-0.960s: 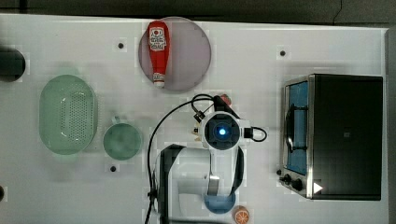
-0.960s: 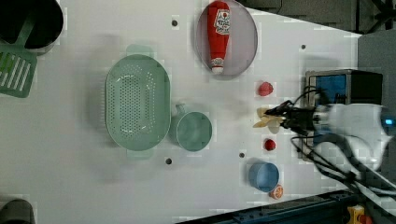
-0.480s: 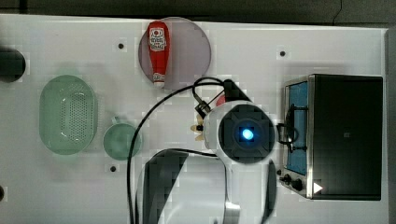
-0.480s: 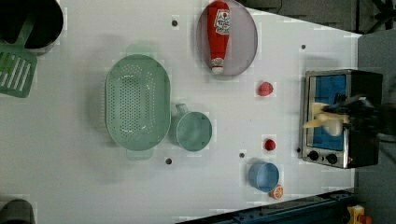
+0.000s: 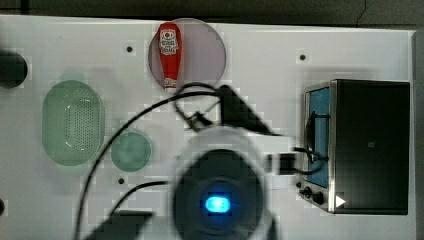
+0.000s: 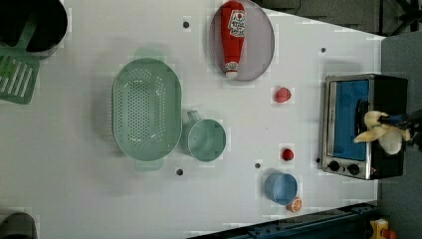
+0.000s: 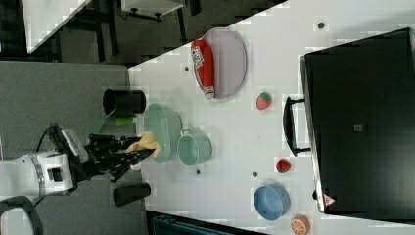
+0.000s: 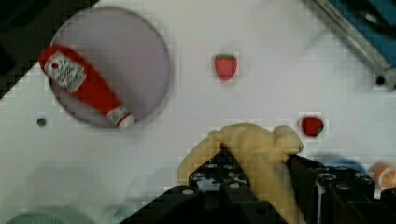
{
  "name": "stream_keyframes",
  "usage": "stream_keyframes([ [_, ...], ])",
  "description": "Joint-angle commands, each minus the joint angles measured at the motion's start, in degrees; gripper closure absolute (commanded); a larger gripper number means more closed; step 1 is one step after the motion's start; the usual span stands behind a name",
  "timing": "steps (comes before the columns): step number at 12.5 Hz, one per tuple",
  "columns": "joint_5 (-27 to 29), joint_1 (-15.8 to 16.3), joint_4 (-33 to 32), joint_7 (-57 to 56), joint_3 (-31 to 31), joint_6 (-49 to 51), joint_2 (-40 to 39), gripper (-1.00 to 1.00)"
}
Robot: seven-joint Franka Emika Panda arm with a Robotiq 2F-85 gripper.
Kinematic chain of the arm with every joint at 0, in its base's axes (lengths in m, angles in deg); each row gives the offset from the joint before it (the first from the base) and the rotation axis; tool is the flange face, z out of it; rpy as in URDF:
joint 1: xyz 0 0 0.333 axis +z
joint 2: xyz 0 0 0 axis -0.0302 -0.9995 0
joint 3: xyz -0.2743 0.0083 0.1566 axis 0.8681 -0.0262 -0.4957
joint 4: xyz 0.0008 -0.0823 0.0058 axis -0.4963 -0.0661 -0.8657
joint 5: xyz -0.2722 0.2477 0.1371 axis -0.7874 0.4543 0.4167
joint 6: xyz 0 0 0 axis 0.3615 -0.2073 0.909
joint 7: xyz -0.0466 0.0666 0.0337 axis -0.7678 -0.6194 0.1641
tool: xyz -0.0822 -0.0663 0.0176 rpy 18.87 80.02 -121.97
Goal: Pick Banana and place it in mug.
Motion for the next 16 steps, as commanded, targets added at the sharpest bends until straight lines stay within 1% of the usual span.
stream_keyframes([
  [1, 1.41, 3.92, -1.11, 13.18, -8.35, 1.49, -4.31, 0.32],
  [5, 7.73, 4.42, -1.71, 20.8, -16.71, 0.8, -6.38, 0.32],
  [7, 8.77, 4.45, -3.14, 26.37, -19.62, -2.07, -8.19, 0.32],
  [9, 8.76, 4.46, -6.1, 30.3, -21.95, -8.65, -10.61, 0.32],
  [12, 8.66, 4.46, -11.16, 35.35, -23.46, -19.78, -15.3, 0.32],
  [15, 8.17, 4.41, -12.99, 35.54, -23.21, -27.5, -21.74, 0.32],
  [16, 7.19, 4.41, -13.09, 35.55, -22.98, -29.49, -23.86, 0.32],
])
